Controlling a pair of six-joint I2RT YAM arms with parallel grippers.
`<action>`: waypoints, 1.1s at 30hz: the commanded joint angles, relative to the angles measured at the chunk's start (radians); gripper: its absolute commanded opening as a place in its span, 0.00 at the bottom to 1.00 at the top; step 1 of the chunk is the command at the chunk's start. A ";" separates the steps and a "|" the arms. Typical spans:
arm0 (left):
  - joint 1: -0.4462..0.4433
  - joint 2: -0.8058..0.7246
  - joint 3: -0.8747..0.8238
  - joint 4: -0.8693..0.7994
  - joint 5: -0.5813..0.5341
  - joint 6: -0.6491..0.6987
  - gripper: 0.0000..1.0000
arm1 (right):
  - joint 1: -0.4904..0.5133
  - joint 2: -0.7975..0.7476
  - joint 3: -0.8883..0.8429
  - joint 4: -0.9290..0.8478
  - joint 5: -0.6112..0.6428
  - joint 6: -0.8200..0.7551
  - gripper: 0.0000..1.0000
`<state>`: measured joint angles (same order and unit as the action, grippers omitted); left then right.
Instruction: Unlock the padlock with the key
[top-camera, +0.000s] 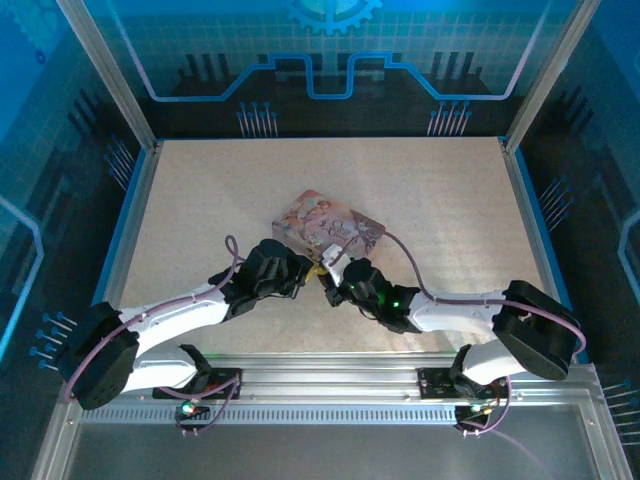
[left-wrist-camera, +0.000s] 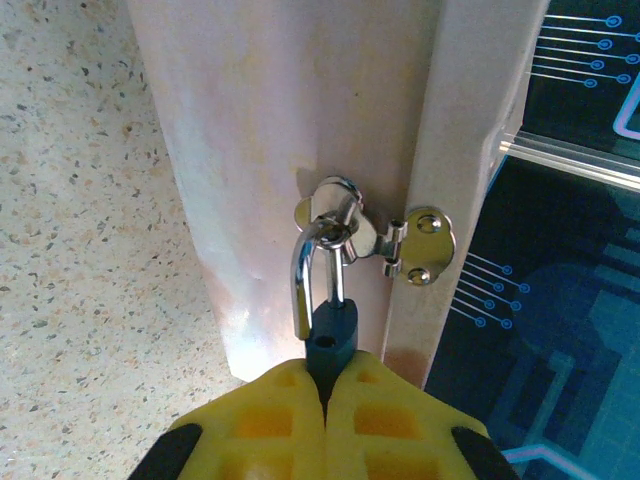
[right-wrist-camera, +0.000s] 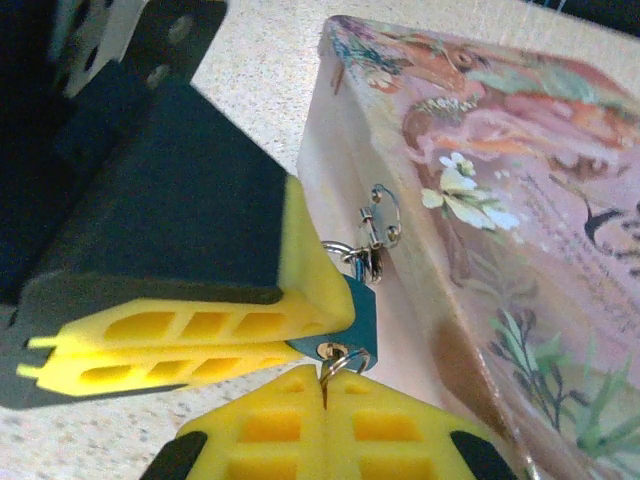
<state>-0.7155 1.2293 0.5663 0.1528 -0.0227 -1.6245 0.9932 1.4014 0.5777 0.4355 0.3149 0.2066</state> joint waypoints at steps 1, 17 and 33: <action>-0.012 -0.007 0.014 0.065 0.072 0.000 0.00 | -0.031 -0.034 0.000 0.016 -0.060 0.236 0.00; -0.013 -0.008 0.010 0.071 0.070 0.002 0.00 | -0.048 -0.017 -0.022 0.027 -0.131 0.435 0.00; -0.013 0.019 0.014 0.081 0.047 0.015 0.09 | -0.049 0.010 -0.030 0.008 -0.105 0.440 0.00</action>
<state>-0.7158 1.2453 0.5659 0.1509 -0.0174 -1.6230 0.9535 1.3918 0.5587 0.4347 0.2077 0.6132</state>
